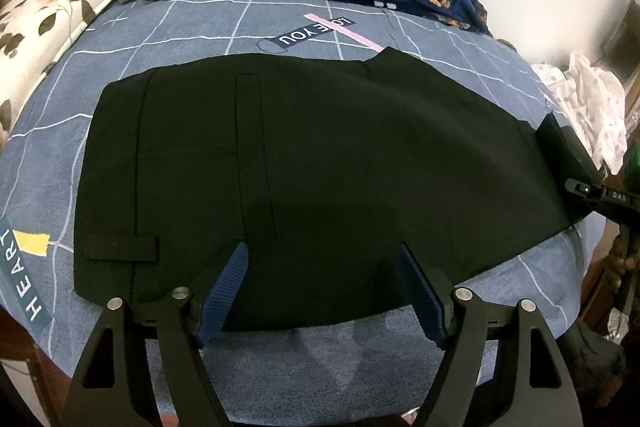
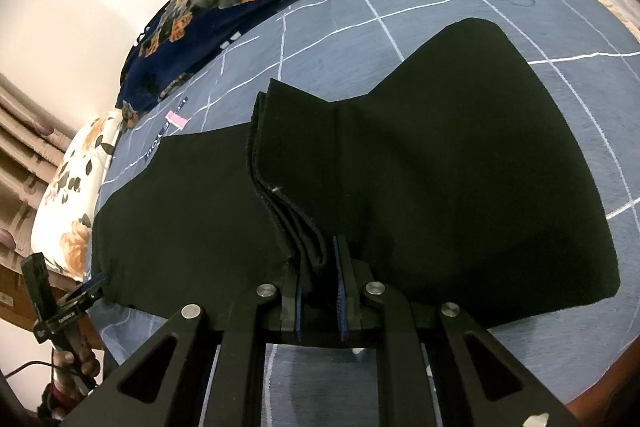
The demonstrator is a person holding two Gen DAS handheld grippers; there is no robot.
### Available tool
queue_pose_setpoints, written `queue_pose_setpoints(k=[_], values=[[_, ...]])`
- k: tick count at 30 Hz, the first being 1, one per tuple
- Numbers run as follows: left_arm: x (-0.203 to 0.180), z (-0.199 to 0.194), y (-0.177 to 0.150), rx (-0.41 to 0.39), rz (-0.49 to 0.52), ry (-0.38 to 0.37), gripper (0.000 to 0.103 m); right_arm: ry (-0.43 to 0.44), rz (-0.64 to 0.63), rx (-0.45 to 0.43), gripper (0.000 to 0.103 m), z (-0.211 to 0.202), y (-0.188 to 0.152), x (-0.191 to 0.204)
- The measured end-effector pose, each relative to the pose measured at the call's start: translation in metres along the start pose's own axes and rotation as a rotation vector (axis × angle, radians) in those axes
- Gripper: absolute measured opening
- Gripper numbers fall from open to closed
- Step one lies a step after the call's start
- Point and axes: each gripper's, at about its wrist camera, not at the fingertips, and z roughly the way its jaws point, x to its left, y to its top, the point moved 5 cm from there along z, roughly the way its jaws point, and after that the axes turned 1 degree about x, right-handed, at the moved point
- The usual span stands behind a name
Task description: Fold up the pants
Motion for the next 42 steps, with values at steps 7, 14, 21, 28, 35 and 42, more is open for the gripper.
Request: queue_pose_setpoints(k=[7, 14, 21, 28, 35, 42], values=[[0.000, 0.000, 0.000, 0.001, 0.001, 0.000, 0.077, 0.009, -0.017, 0.013, 0.013, 0.005, -0.001, 0.009], [-0.001, 0.001, -0.001, 0.002, 0.002, 0.002, 0.078, 0.018, -0.036, 0.029, 0.013, 0.010, -0.004, 0.021], [0.000, 0.002, -0.001, 0.005, 0.005, 0.004, 0.079, 0.026, -0.052, 0.047, 0.014, 0.017, -0.006, 0.031], [-0.001, 0.002, 0.000, 0.005, 0.005, 0.004, 0.079, 0.028, -0.065, 0.059, 0.014, 0.021, -0.008, 0.040], [0.002, 0.001, -0.004, 0.009, 0.013, 0.009, 0.079, 0.021, -0.071, 0.065, 0.016, 0.023, -0.010, 0.044], [0.000, 0.002, -0.003, 0.010, 0.013, 0.010, 0.080, 0.027, -0.074, 0.069, 0.016, 0.024, -0.010, 0.047]])
